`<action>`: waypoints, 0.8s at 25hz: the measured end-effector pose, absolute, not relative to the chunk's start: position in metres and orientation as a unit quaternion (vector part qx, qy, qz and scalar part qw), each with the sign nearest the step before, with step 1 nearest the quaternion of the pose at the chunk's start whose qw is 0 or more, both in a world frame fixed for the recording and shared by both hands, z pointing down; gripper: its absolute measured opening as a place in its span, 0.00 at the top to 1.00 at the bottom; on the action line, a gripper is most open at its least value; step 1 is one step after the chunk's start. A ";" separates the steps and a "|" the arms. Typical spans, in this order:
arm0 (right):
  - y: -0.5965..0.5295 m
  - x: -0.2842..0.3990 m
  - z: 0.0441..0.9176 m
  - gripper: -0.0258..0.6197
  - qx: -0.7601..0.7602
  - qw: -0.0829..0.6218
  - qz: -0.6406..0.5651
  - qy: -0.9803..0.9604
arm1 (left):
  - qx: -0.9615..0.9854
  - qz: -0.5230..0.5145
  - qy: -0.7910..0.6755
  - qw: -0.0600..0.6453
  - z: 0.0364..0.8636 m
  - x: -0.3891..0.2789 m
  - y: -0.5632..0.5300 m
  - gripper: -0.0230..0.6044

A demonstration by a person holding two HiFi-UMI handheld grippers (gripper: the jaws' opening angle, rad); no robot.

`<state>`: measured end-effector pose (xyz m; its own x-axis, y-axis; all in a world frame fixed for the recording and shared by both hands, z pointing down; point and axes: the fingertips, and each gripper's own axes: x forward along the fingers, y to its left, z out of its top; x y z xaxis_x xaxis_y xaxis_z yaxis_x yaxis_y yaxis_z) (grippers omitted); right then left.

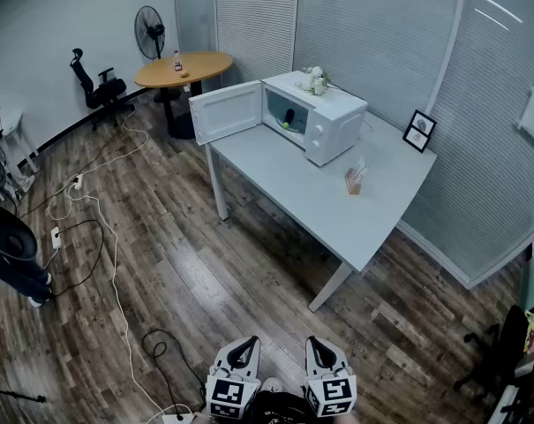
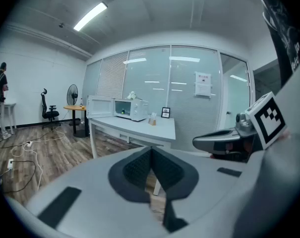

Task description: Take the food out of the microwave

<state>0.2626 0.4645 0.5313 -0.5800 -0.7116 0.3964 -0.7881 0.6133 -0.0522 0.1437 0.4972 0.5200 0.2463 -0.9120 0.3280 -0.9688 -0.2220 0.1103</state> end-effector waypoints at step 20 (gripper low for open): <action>0.390 0.214 0.513 0.95 0.512 0.120 0.098 -0.845 | 0.801 0.080 -0.582 0.113 0.508 0.060 0.413 0.95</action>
